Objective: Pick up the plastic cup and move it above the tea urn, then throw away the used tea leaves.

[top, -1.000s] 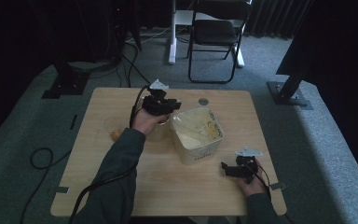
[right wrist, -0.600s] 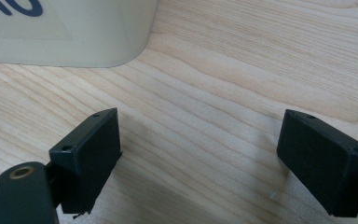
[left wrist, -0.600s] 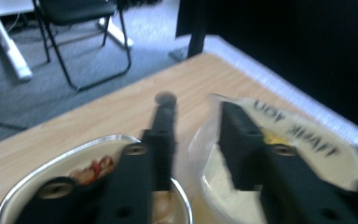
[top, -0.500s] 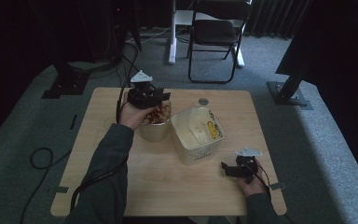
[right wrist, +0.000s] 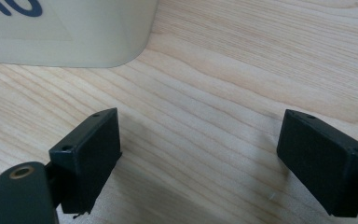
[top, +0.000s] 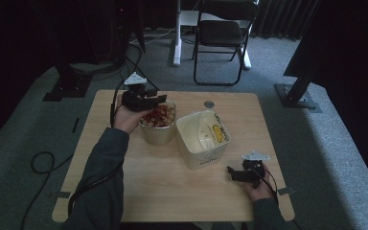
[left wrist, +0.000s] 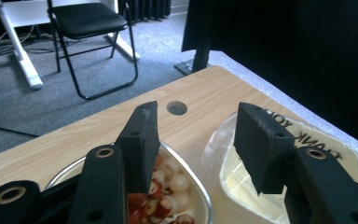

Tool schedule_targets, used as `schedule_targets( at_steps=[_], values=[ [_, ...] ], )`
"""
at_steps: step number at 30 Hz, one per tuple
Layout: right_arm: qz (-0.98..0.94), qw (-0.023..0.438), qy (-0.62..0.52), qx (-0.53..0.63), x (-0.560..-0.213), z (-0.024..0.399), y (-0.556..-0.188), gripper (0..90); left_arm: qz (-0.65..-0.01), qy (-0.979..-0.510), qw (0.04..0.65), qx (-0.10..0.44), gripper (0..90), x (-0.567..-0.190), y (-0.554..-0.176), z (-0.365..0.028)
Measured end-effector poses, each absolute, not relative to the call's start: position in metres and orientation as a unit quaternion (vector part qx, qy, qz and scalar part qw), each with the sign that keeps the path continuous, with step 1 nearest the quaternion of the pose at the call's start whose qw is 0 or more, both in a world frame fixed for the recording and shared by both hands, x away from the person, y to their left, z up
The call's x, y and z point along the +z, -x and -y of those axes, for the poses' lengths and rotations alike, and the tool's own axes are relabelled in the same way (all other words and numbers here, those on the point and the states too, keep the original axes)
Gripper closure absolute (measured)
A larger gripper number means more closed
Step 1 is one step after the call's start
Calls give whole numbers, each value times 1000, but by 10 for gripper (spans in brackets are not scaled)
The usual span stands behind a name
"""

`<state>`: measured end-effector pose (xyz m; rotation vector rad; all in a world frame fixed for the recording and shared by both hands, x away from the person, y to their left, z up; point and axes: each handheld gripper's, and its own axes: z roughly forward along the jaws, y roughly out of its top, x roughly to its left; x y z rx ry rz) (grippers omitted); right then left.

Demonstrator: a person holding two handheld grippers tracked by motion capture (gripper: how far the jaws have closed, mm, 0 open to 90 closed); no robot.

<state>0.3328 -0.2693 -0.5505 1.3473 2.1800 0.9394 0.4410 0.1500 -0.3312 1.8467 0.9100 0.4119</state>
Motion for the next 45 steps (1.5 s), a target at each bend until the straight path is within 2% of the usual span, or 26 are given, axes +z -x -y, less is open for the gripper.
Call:
schedule_targets(
  at_steps=[5, 15, 27, 37, 38, 45],
  values=[
    [-780, 206, -485, 337, -551, 269, -334, 130, -403, -748, 495, 179, 452, -337, -441, -169],
    [-780, 205, -487, 336, -550, 269, -334, 130, -421, -736, 495, 188, 436, -351, -431, -203],
    [-780, 206, -486, 336, -550, 269, -334, 130, -462, -725, 452, 237, 388, -381, -417, -243],
    [-780, 206, -486, 336, -551, 269, -334, 130, -498, -706, 429, 263, 249, -406, -407, -271],
    [-780, 206, -487, 336, -550, 269, -334, 130, -511, -693, 433, 268, 202, -416, -402, -283],
    [-780, 206, -487, 336, -550, 269, -333, 130, -506, -700, 432, 258, 170, -443, -395, -295]
  ],
)
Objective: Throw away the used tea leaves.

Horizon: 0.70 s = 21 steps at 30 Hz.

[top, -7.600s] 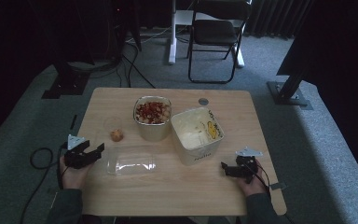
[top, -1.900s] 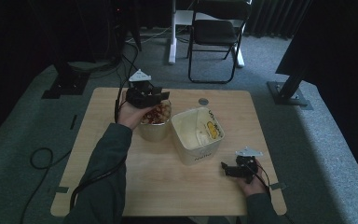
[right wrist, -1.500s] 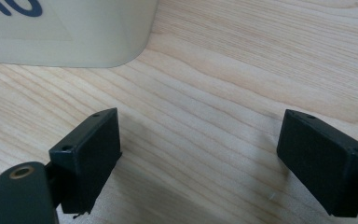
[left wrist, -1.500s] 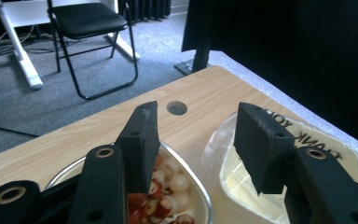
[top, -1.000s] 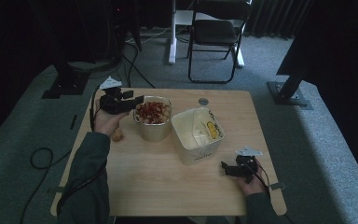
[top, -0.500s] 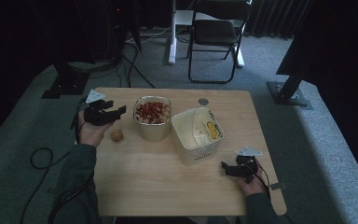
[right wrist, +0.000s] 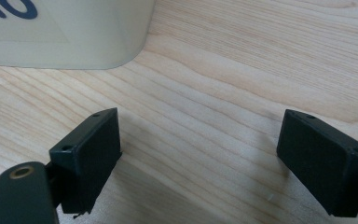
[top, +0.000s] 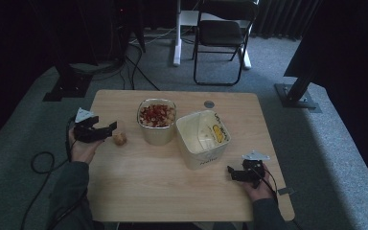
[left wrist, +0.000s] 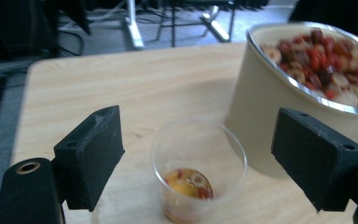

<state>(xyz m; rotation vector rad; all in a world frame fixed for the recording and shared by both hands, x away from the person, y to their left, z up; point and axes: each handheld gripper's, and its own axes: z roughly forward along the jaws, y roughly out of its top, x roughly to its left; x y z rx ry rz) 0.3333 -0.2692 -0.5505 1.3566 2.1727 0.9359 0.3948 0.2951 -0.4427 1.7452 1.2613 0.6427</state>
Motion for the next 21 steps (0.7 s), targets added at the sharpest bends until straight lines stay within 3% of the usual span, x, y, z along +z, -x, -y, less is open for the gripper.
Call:
schedule_targets(
  at_steps=[21],
  values=[
    [-780, 206, -487, 336, -550, 269, -333, 130, -516, -703, 421, 251, 170, -506, -399, -286]
  ],
)
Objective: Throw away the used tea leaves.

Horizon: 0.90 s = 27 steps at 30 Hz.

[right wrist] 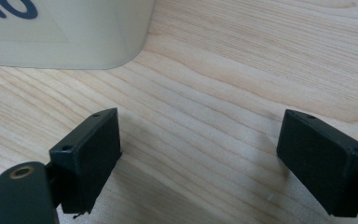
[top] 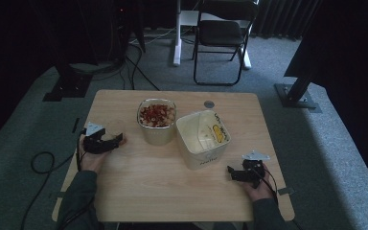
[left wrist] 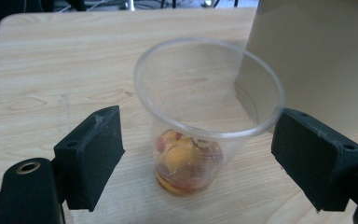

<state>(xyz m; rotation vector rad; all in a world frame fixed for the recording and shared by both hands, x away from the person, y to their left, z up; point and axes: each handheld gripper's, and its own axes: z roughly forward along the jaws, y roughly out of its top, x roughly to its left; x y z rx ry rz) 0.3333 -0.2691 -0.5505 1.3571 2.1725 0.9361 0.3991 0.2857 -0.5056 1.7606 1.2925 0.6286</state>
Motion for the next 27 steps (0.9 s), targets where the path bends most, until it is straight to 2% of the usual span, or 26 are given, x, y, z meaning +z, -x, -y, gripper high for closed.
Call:
schedule_targets(
  at_steps=[3, 6, 18, 27],
  values=[
    [-780, 206, -487, 336, -550, 269, -333, 130, -519, -707, 404, 259, 240, -511, -409, -278],
    [-779, 206, -487, 336, -550, 269, -333, 130, -518, -705, 405, 264, 274, -511, -411, -276],
    [-780, 206, -487, 336, -550, 269, -333, 130, -510, -700, 410, 287, 310, -495, -416, -274],
    [-780, 206, -487, 336, -550, 269, -333, 130, -481, -698, 430, 310, 318, -448, -421, -270]
  ],
)
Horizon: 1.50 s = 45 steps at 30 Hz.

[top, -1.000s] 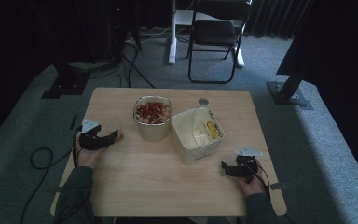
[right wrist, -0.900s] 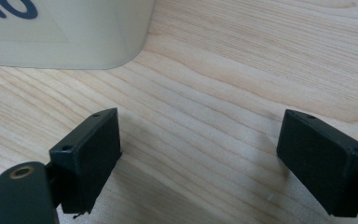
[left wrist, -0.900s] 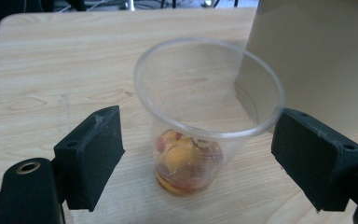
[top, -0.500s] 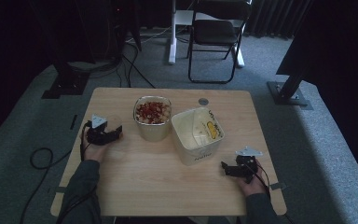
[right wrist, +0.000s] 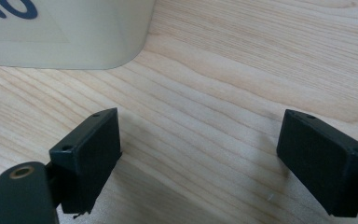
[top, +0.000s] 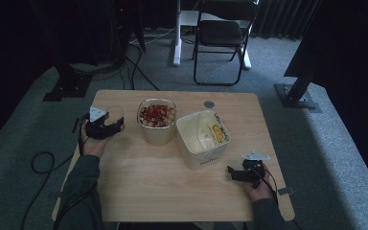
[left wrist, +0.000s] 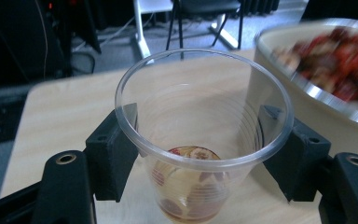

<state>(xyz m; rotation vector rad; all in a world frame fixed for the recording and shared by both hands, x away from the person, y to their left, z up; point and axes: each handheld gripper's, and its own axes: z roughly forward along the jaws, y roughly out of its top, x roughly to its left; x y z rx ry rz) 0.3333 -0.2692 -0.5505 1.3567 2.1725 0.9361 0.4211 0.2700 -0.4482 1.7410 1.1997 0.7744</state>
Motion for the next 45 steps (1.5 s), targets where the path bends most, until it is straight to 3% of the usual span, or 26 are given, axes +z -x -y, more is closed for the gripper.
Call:
schedule_targets(
  at_steps=[27, 45],
  values=[
    [-779, 206, -487, 336, -550, 269, -333, 130, -415, -713, 422, 375, 318, -337, -447, -219],
    [-780, 206, -487, 336, -550, 269, -333, 130, -379, -745, 349, 423, 320, -326, -458, -188]
  ],
)
